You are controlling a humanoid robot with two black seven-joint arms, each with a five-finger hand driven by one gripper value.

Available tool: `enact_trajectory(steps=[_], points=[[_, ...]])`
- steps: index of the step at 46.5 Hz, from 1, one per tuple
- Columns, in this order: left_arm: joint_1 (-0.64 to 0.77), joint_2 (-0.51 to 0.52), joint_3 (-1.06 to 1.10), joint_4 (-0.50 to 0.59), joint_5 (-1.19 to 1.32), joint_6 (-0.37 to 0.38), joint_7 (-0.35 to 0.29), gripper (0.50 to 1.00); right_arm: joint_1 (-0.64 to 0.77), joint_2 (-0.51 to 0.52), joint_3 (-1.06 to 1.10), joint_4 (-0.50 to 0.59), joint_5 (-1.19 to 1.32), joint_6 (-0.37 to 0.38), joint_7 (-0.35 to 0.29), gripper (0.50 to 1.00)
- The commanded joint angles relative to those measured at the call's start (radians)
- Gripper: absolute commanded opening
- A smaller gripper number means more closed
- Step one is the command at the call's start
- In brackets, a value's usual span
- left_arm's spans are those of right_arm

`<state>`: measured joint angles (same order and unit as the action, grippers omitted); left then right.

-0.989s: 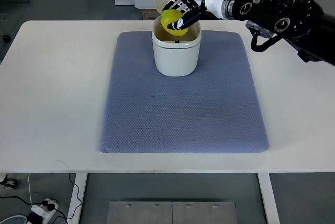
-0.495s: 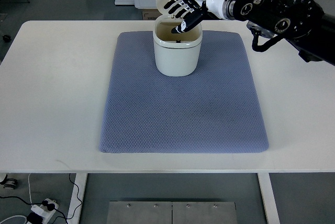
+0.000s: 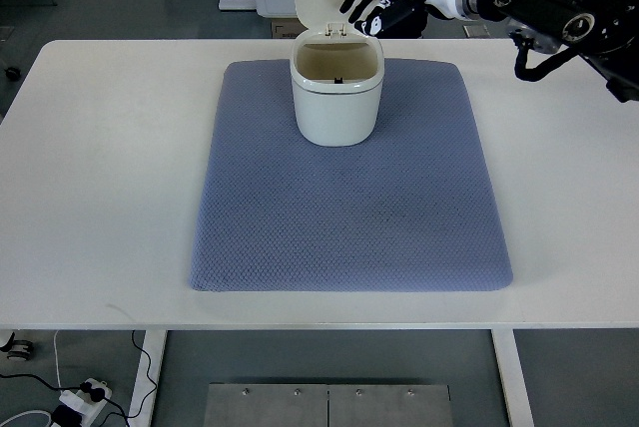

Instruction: Put lemon in trash with right hand

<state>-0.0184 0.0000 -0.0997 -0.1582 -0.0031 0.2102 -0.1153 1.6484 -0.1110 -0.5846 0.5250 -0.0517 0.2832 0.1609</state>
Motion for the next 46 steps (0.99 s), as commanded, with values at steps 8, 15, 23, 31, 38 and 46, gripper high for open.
enact_trajectory(steps=[8, 15, 23, 31, 38, 46], points=[[0.000, 0.000, 0.000, 0.000, 0.000, 0.000, -0.001, 1.000, 0.008, -0.065, 0.003, 0.024, -0.002, 0.037, 0.003, 0.602], [0.000, 0.000, 0.000, -0.001, 0.000, 0.000, 0.000, 1.000, 0.007, -0.107, 0.008, 0.044, -0.007, 0.042, 0.014, 0.604], [0.000, 0.000, 0.000, 0.000, 0.000, 0.000, -0.001, 1.000, -0.001, -0.150, 0.014, 0.053, -0.007, 0.044, 0.014, 0.621], [0.000, 0.000, 0.000, 0.000, 0.000, 0.000, 0.000, 1.000, -0.019, -0.173, 0.031, 0.046, -0.002, 0.039, 0.012, 0.671], [0.000, 0.000, 0.000, 0.000, 0.000, 0.000, 0.000, 1.000, -0.085, -0.196, 0.158, 0.032, 0.000, 0.024, 0.002, 0.882], [0.000, 0.000, 0.000, 0.000, 0.000, 0.000, 0.000, 1.000, -0.131, -0.233, 0.267, 0.030, 0.000, -0.005, 0.000, 1.000]])
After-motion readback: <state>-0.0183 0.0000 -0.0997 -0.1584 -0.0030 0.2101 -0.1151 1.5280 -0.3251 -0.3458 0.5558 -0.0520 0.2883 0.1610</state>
